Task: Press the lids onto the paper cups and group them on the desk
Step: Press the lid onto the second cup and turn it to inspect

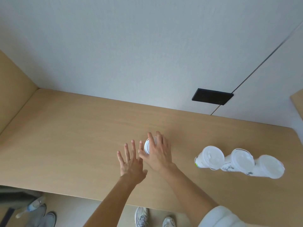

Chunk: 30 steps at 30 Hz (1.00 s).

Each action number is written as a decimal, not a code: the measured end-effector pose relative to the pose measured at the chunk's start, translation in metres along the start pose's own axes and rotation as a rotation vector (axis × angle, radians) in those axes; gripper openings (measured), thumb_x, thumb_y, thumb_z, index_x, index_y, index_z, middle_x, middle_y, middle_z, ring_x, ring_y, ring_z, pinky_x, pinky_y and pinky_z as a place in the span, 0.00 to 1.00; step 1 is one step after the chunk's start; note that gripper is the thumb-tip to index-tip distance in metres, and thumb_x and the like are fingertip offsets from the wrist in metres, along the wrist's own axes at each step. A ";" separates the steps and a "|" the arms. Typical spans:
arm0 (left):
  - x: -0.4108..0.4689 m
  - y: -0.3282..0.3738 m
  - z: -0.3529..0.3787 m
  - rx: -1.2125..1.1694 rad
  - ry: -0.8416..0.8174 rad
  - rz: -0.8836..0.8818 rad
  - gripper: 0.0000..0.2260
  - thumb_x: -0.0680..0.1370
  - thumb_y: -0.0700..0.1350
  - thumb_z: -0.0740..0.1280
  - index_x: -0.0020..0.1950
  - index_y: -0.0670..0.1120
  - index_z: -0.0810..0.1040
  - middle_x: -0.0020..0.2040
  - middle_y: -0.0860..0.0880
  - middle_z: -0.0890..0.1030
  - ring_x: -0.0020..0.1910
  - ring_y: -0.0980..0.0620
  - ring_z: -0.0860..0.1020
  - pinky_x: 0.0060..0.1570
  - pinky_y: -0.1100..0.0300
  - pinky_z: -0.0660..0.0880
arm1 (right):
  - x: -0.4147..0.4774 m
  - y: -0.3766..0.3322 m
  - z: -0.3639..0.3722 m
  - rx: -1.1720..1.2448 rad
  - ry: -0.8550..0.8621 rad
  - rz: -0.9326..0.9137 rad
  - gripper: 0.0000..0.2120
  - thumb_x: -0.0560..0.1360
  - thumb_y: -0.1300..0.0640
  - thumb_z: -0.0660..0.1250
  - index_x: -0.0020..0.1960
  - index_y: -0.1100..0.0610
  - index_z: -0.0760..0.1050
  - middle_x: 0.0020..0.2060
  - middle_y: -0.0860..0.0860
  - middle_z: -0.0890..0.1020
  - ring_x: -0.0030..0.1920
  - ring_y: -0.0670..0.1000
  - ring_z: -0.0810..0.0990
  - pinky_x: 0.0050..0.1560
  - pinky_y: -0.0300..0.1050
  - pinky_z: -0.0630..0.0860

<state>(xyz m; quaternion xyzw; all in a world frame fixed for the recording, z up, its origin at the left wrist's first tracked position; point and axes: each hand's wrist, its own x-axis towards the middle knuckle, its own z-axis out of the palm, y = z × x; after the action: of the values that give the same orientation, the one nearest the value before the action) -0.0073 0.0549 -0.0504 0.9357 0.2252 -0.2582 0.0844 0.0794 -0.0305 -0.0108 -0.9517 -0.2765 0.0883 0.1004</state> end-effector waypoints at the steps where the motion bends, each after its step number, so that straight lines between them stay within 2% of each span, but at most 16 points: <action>1: -0.003 -0.002 -0.001 -0.009 0.020 -0.006 0.51 0.79 0.66 0.62 0.79 0.48 0.24 0.75 0.40 0.19 0.79 0.32 0.28 0.76 0.28 0.38 | -0.001 0.000 -0.002 0.002 -0.014 -0.003 0.42 0.75 0.31 0.61 0.82 0.52 0.61 0.77 0.59 0.66 0.74 0.63 0.68 0.76 0.62 0.62; 3: -0.012 -0.005 -0.008 -0.014 0.065 -0.019 0.55 0.78 0.68 0.62 0.74 0.47 0.18 0.78 0.39 0.22 0.80 0.32 0.29 0.76 0.28 0.38 | -0.004 0.005 -0.010 0.024 -0.039 -0.021 0.46 0.75 0.27 0.58 0.85 0.51 0.53 0.81 0.59 0.59 0.80 0.62 0.60 0.81 0.65 0.50; 4: -0.017 -0.004 -0.012 -0.010 0.099 -0.024 0.56 0.77 0.70 0.62 0.72 0.46 0.16 0.79 0.39 0.24 0.80 0.32 0.30 0.76 0.29 0.38 | -0.007 0.010 -0.017 0.041 -0.038 -0.033 0.47 0.75 0.26 0.57 0.85 0.51 0.50 0.82 0.59 0.57 0.81 0.62 0.57 0.81 0.65 0.48; 8: -0.045 0.019 -0.034 -0.030 0.268 0.029 0.58 0.75 0.73 0.61 0.73 0.45 0.17 0.80 0.38 0.26 0.80 0.32 0.32 0.77 0.32 0.39 | -0.022 0.053 -0.053 0.136 -0.001 -0.052 0.46 0.76 0.27 0.55 0.86 0.50 0.48 0.83 0.59 0.55 0.83 0.60 0.54 0.82 0.61 0.48; 10: -0.059 0.043 -0.044 -0.067 0.324 0.119 0.57 0.76 0.72 0.61 0.73 0.47 0.16 0.81 0.39 0.27 0.81 0.33 0.32 0.79 0.35 0.41 | -0.032 0.088 -0.071 0.152 0.026 -0.045 0.46 0.77 0.27 0.53 0.86 0.50 0.46 0.84 0.58 0.53 0.85 0.57 0.49 0.83 0.58 0.45; 12: -0.069 0.078 -0.049 -0.141 0.303 0.248 0.56 0.77 0.69 0.63 0.73 0.48 0.16 0.82 0.41 0.29 0.82 0.35 0.33 0.81 0.40 0.45 | -0.040 0.128 -0.088 0.157 0.054 -0.015 0.45 0.78 0.29 0.55 0.86 0.50 0.45 0.84 0.59 0.52 0.85 0.56 0.47 0.84 0.57 0.45; 14: -0.072 0.119 -0.047 -0.205 0.215 0.369 0.55 0.78 0.67 0.64 0.74 0.48 0.19 0.83 0.44 0.31 0.82 0.38 0.32 0.82 0.43 0.45 | -0.047 0.168 -0.101 0.138 0.071 0.043 0.44 0.79 0.31 0.58 0.86 0.51 0.47 0.85 0.60 0.53 0.85 0.56 0.48 0.84 0.56 0.46; 16: -0.067 0.154 -0.039 -0.223 0.122 0.413 0.54 0.79 0.65 0.65 0.78 0.46 0.23 0.83 0.44 0.31 0.82 0.39 0.32 0.82 0.45 0.43 | -0.050 0.198 -0.106 0.142 0.067 0.100 0.43 0.80 0.32 0.60 0.86 0.52 0.48 0.85 0.60 0.53 0.85 0.57 0.49 0.84 0.55 0.49; 19: -0.047 0.194 -0.021 -0.186 -0.003 0.342 0.53 0.79 0.63 0.66 0.81 0.44 0.28 0.84 0.42 0.32 0.82 0.38 0.34 0.82 0.45 0.46 | -0.053 0.226 -0.097 0.133 0.031 0.125 0.43 0.80 0.32 0.60 0.86 0.53 0.50 0.84 0.60 0.53 0.85 0.59 0.51 0.83 0.54 0.52; 22: -0.023 0.211 -0.001 -0.122 -0.092 0.226 0.53 0.79 0.62 0.67 0.80 0.46 0.26 0.83 0.41 0.31 0.82 0.36 0.34 0.82 0.43 0.47 | -0.052 0.228 -0.077 0.109 -0.010 0.098 0.42 0.79 0.31 0.60 0.85 0.54 0.54 0.83 0.61 0.56 0.83 0.61 0.56 0.80 0.54 0.56; 26: -0.003 0.221 0.020 -0.040 -0.095 0.156 0.53 0.79 0.64 0.65 0.73 0.50 0.20 0.80 0.40 0.25 0.81 0.34 0.31 0.81 0.38 0.46 | -0.047 0.224 -0.053 0.087 -0.089 0.066 0.40 0.79 0.35 0.61 0.83 0.55 0.58 0.82 0.63 0.57 0.81 0.64 0.60 0.77 0.58 0.64; 30: 0.000 0.227 0.028 0.015 -0.097 0.118 0.52 0.79 0.65 0.64 0.72 0.48 0.21 0.75 0.40 0.19 0.80 0.33 0.29 0.80 0.35 0.45 | -0.042 0.228 -0.046 0.035 -0.104 0.043 0.36 0.80 0.38 0.60 0.81 0.56 0.61 0.80 0.63 0.62 0.76 0.63 0.66 0.69 0.58 0.72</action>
<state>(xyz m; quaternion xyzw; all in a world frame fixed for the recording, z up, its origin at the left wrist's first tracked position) 0.0855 -0.1531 -0.0645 0.9343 0.1631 -0.2995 0.1034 0.1704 -0.2484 -0.0163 -0.9497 -0.2591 0.1446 0.1005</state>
